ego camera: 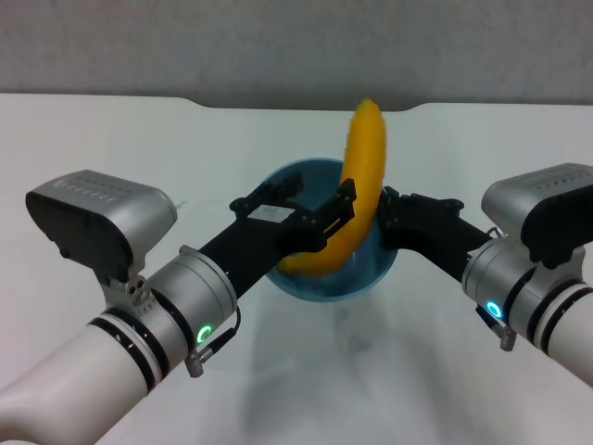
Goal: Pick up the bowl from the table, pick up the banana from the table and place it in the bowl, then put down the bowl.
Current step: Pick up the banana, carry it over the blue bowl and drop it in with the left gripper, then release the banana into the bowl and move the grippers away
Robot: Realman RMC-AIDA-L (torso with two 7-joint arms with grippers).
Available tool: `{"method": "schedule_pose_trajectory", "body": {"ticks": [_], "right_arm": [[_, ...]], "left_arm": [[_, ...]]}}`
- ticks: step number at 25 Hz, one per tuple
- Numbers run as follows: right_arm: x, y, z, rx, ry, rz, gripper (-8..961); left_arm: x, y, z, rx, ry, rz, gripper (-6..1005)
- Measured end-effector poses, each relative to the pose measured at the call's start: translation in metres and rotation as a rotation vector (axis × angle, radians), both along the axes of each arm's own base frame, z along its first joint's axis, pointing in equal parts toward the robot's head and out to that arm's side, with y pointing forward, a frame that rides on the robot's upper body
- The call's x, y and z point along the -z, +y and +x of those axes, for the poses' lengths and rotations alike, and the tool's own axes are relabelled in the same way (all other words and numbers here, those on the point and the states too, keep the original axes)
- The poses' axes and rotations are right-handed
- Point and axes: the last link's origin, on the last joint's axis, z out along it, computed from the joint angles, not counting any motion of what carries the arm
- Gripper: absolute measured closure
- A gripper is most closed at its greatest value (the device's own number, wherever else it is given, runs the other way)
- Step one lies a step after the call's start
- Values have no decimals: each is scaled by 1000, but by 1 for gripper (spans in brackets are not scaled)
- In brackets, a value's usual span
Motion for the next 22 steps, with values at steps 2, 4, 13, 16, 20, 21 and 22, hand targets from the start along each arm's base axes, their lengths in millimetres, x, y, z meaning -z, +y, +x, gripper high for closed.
{"method": "schedule_pose_trajectory", "body": {"ticks": [2,4,13,16,20,21,22], "right_arm": [[0,0,1,2,-1,0,856],[0,0,1,2,-2,-1,856],[1,0,6,20,-12,-7,854],[1,2,12,58,-36,-25,853],[2,9,12,91,-73,-55,852],[2,12,11,91,-78,-57,851],[2,13,10,93,-80,-60,851]], "left_arm": [[0,0,0,1,-1,0,294],[-1,0,1,2,-2,0,239],[-9,5,-8,-31,6,31,130],[-19,9,-24,-86,17,63,99],[-34,13,-45,-161,21,108,109],[-37,13,-49,-176,23,116,109],[-38,14,-52,-187,25,121,109]]}}
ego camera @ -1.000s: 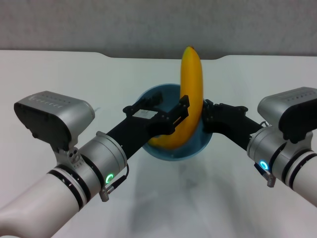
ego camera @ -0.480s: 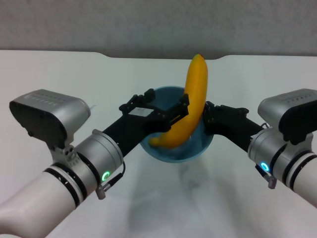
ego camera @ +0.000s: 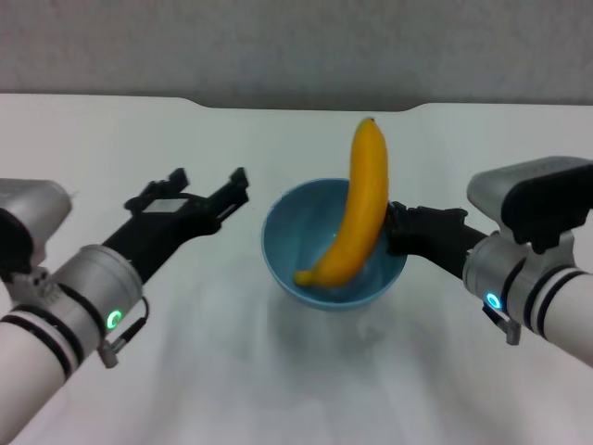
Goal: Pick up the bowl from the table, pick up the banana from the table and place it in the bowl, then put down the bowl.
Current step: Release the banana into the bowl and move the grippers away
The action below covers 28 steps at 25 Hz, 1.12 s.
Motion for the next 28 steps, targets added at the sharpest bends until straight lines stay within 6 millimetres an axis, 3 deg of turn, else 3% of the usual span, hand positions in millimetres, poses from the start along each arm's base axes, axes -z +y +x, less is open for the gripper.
{"method": "schedule_pose_trajectory", "body": {"ticks": [11,28], "right_arm": [[4,20,-8,17,22,-7,848],[19,14,14,76,17,-43,844]], "left_arm": [[-7,1,-14,-45,5,24,110],[-11,3,-28,-85,27,36,111]]}}
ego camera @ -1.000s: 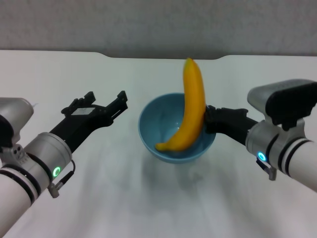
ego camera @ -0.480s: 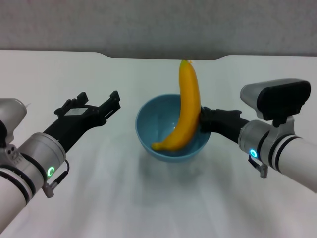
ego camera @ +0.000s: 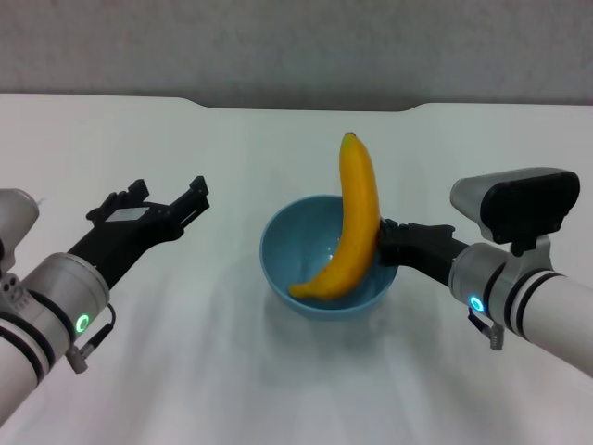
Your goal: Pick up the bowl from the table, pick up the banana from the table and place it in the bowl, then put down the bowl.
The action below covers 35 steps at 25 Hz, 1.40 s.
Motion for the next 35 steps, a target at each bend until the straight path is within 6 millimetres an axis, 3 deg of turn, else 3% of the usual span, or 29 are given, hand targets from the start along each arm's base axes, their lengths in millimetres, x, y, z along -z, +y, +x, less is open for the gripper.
{"method": "schedule_pose_trajectory", "body": {"ticks": [15,21,31,35], "right_arm": [[9,-9,11,24,-23,-38,840],[9,-9,9,21,-14,-34,782],[-6,-14,3,9,22,12,341],[-17,-19,3,-19,-3,44,259]], "left_arm": [[-2,-1,-11,-27,8,9,112],[-2,-1,-14,-34,10,10,112],[-13,-6,-29,-82,5,43,113],[-18,-7,-33,-97,0,62,113]]}}
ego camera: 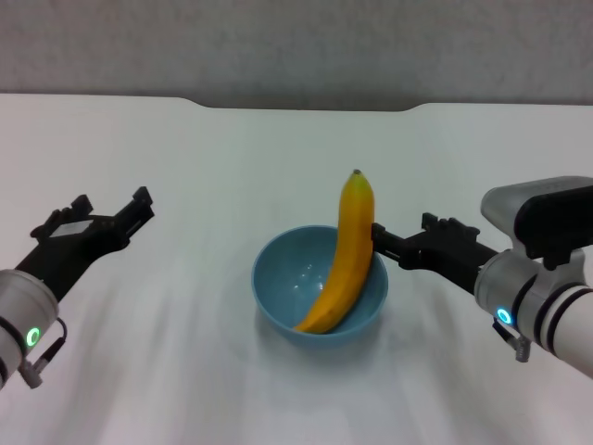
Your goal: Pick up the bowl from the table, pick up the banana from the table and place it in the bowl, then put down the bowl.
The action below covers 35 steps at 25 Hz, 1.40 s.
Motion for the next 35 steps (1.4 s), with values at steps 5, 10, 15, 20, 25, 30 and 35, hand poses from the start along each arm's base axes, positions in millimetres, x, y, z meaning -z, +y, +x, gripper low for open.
{"method": "schedule_pose_trajectory", "body": {"ticks": [5,10,15,20,25,30,35], "right_arm": [[-14,0,0,-17,-19,39,157],[-45,13,18,33,-95,90,107],[-81,26,47,119,-157,160,109],[-103,32,74,183,-190,221,111],[-101,35,82,163,-216,257,112],[-89,31,83,110,-225,291,114],[-72,15,87,32,-190,351,117]], "left_arm": [[-6,-1,-5,-6,-3,22,113],[-20,2,-17,-51,13,56,114],[-38,8,-43,-172,59,68,114],[-51,10,-66,-242,78,102,114],[-53,7,-88,-210,54,173,115],[-46,-1,-98,-93,27,243,115],[-36,-9,-107,-14,37,267,115]]}}
